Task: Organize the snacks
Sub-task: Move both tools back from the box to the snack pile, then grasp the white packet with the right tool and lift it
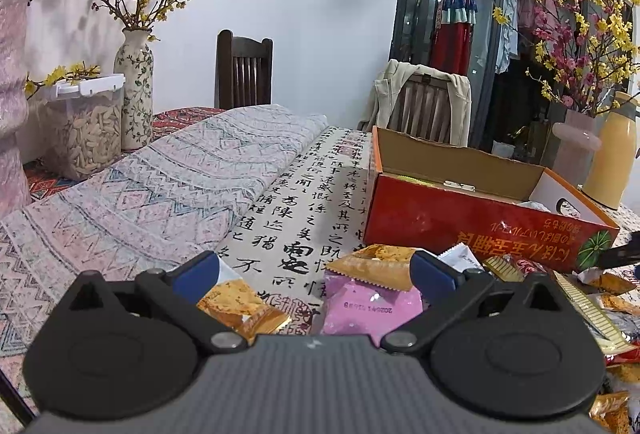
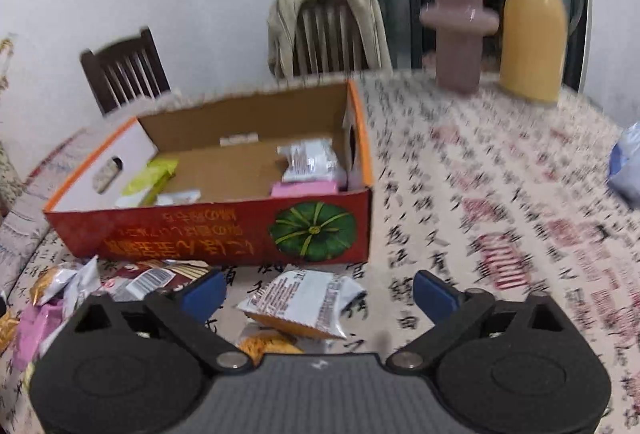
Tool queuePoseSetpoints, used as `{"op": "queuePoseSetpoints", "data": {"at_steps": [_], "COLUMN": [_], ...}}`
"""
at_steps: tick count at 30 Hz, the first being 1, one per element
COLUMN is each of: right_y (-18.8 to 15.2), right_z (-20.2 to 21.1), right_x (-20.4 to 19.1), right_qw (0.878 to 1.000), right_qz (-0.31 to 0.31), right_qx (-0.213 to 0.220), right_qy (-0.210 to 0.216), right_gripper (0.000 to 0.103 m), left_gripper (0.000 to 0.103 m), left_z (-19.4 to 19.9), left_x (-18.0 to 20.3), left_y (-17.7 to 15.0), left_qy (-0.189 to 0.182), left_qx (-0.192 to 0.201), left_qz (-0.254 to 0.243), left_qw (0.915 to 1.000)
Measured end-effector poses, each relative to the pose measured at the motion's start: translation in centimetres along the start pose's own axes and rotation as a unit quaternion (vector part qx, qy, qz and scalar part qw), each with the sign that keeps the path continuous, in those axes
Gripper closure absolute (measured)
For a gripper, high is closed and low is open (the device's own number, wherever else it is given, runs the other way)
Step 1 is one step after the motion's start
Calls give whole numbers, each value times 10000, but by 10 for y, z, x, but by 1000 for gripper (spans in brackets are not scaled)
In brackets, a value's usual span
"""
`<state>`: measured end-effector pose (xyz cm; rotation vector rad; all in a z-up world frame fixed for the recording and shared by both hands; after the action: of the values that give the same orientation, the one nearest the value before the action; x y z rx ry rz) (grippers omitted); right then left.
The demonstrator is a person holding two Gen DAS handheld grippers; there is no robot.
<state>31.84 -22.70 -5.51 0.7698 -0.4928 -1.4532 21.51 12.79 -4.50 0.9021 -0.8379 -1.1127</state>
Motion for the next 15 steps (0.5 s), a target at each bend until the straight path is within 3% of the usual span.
{"op": "queuePoseSetpoints", "data": {"at_steps": [2,5,7,11,12,15], "right_y": [0,-3,-6,-9,-9,-9], "right_z": [-13,-22,-23,-19,-17,-3], "right_x": [-1,-1,-2,1,2,4], "right_qw": [9996,9987,9984,9986,9988,9995], "right_qz": [-101,-127,-89,-104,-112,-158], "right_qx": [-279,-488,-564,-522,-480,-241], "right_qy": [-14,-58,-56,-40,-22,90], "right_gripper": [9,21,44,51,61,61], "left_gripper": [0,0,0,0,0,0], "left_z": [0,0,1,1,1,1], "left_x": [0,-1,-1,-1,-1,-1], "left_y": [0,0,0,0,0,0], "left_qy": [-35,-87,-111,-121,-120,-118], "left_qx": [-8,-15,-18,-8,-9,-11], "left_qz": [26,65,87,107,109,109], "left_qw": [10000,9999,9999,9999,9999,9999]}}
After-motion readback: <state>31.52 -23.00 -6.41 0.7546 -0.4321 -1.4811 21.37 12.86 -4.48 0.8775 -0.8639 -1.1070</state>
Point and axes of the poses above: each gripper's, at about its wrist camera, not at the fingertips, and z roughly against the way its jaws point, x to its right, y to its top, the point moved 7 cm from there along -z, roughly the way its jaws point, and after that the axes turned 1 degree about -z, right-handed, at the moved point
